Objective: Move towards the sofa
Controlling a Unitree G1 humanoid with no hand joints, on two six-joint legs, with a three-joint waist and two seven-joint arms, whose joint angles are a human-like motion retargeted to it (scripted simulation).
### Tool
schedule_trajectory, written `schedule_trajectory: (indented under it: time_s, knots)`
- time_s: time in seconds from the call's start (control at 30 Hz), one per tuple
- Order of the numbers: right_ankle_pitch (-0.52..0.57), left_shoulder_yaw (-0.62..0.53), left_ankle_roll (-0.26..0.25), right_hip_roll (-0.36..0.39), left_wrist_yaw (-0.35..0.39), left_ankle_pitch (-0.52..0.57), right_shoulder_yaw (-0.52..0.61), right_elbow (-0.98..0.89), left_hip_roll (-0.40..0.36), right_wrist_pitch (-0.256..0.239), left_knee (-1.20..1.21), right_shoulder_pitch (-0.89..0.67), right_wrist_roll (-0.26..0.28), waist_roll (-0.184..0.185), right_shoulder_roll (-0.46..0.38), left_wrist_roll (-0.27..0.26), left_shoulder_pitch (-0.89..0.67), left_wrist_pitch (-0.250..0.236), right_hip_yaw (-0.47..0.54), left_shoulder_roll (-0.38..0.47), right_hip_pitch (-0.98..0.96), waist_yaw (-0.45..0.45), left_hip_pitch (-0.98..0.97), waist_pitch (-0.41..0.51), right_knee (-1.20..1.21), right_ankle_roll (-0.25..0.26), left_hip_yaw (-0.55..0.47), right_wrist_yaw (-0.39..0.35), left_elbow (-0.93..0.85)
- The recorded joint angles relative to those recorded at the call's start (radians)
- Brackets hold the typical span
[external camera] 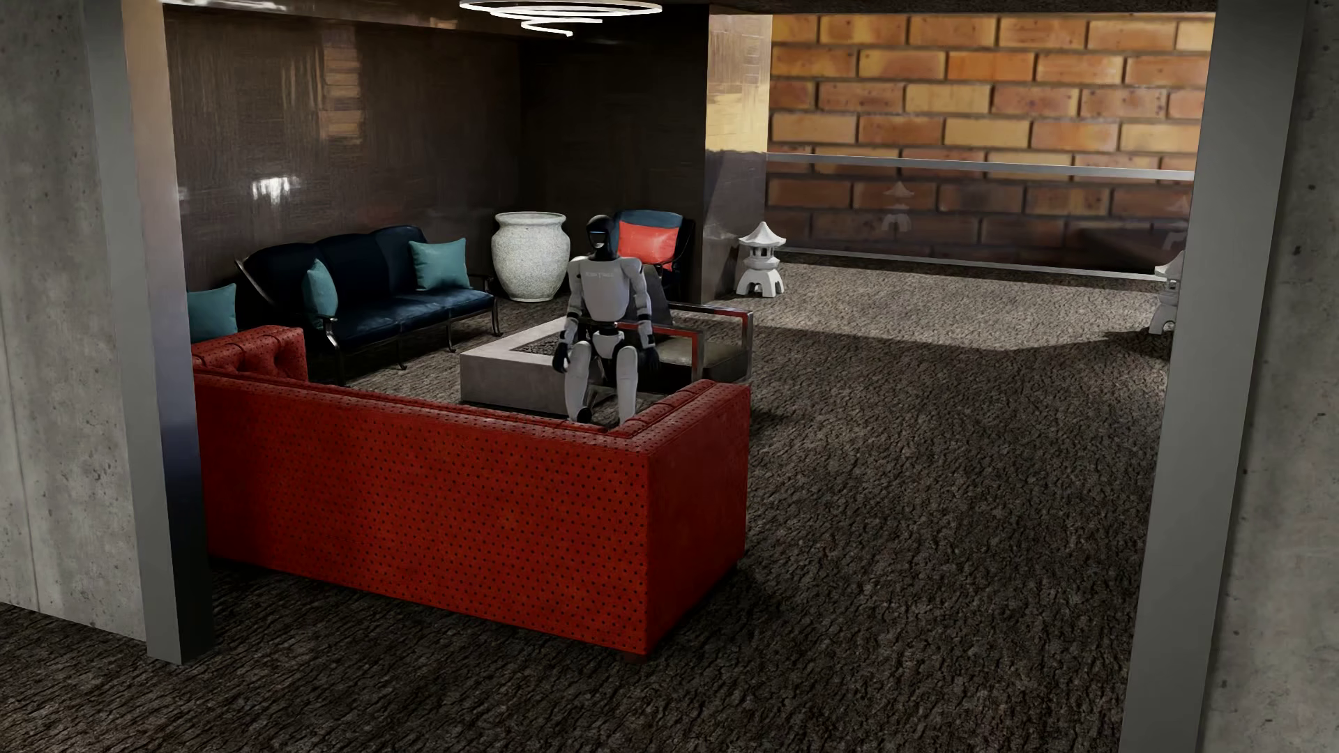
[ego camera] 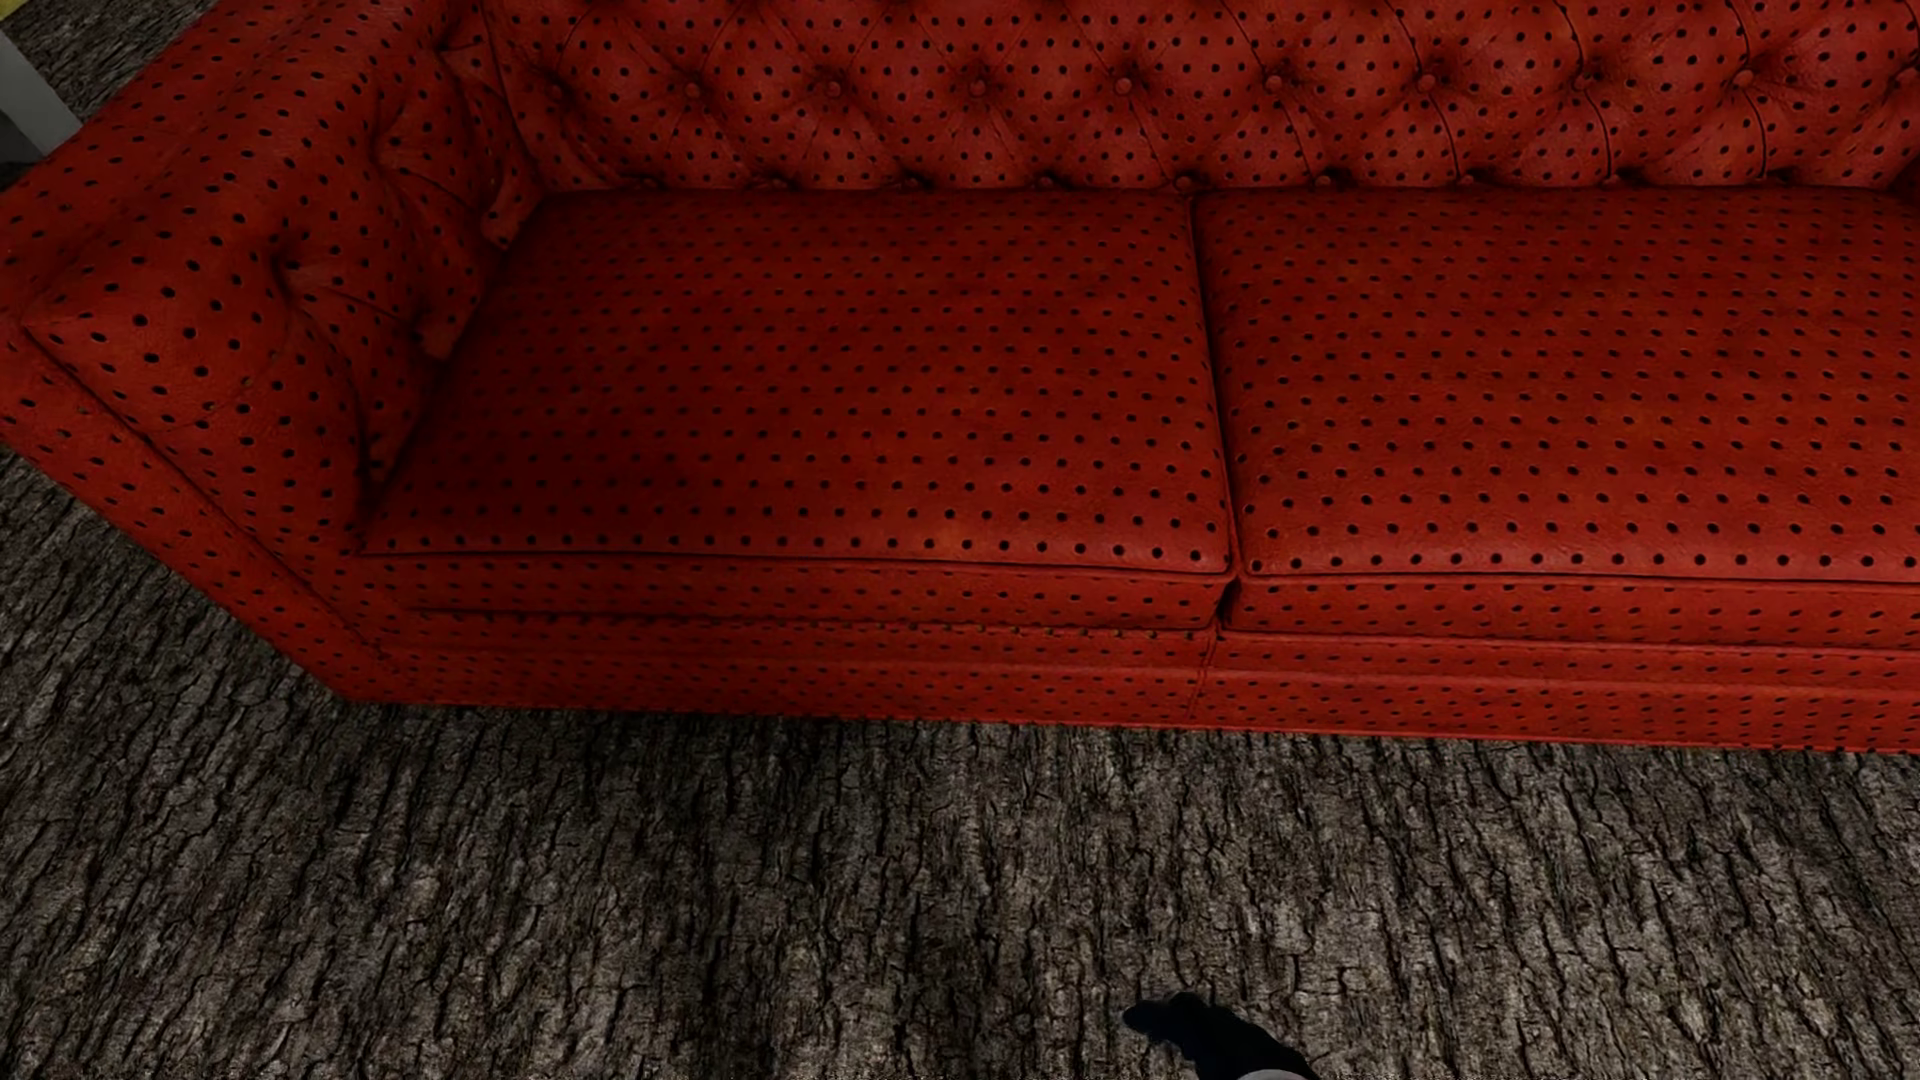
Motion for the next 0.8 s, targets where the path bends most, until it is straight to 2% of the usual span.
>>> schedule_trajectory:
  time_s: [0.1,0.27,0.5,0.7,0.8]
  knots:
    - [0.004,-0.01,0.0,-0.003,0.0,0.007,0.014,0.009,-0.005,0.006,-0.005,0.006,-0.017,-0.004,-0.023,0.004,-0.007,-0.013,-0.009,0.001,-0.006,0.003,-0.009,0.001,-0.003,-0.002,-0.008,0.005,-0.007]
    - [0.009,-0.017,-0.003,0.002,0.006,0.018,0.036,0.012,-0.004,0.003,-0.01,0.017,-0.013,-0.011,-0.05,0.006,-0.011,-0.031,-0.021,0.005,-0.014,0.009,-0.024,-0.001,-0.012,-0.006,-0.02,0.02,-0.045]
    - [0.009,-0.029,-0.009,0.007,0.0,0.024,0.062,0.051,-0.004,0.006,-0.015,-0.012,0.037,-0.02,-0.048,0.009,-0.01,-0.023,-0.036,0.023,-0.012,0.008,-0.032,-0.007,-0.02,-0.011,-0.033,0.01,-0.035]
    - [0.003,-0.008,-0.011,0.004,0.006,0.019,0.086,0.065,-0.007,0.008,-0.01,-0.021,0.062,-0.021,-0.048,-0.012,-0.01,-0.021,-0.043,0.012,-0.004,0.008,-0.028,-0.008,-0.017,-0.011,-0.04,0.002,-0.041]
    - [0.003,0.014,-0.012,0.005,0.01,0.019,0.079,0.1,-0.008,0.016,-0.012,-0.035,0.107,-0.021,-0.034,-0.019,-0.007,-0.019,-0.044,-0.004,0.003,0.008,-0.023,-0.008,-0.023,-0.01,-0.04,-0.015,-0.045]
